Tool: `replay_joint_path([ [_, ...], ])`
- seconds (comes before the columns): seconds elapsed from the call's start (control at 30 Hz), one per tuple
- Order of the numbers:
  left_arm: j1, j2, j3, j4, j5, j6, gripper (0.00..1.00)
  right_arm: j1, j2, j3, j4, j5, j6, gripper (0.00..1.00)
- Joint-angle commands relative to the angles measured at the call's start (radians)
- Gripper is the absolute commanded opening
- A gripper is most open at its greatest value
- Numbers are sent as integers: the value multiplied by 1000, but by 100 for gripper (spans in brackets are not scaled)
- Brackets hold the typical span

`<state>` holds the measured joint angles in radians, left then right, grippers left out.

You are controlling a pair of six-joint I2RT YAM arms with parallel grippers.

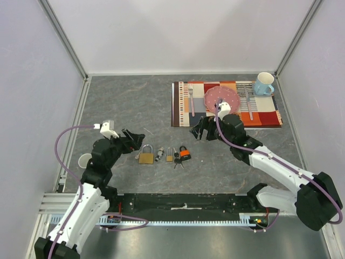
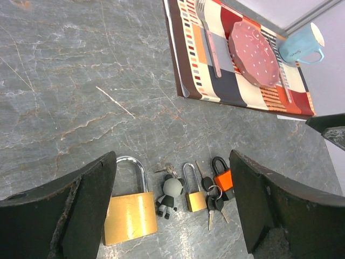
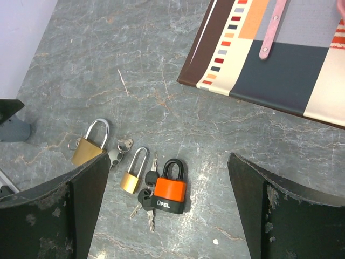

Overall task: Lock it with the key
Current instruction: Reset both arms

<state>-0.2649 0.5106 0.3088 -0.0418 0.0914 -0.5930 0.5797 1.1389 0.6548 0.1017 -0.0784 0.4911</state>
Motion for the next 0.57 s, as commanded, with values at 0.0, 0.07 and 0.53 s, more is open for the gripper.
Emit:
replay_joint_path([
  [0.0, 4, 25, 32, 65, 36, 35, 90, 0, -68, 2, 9, 40, -13, 98],
  [0.07, 3, 43, 35, 69, 48, 36, 90, 0, -97, -13, 12, 51, -14, 98],
  [0.53, 1, -1, 13, 174, 107, 156, 90, -1, -324, -209, 318, 156, -230, 98],
])
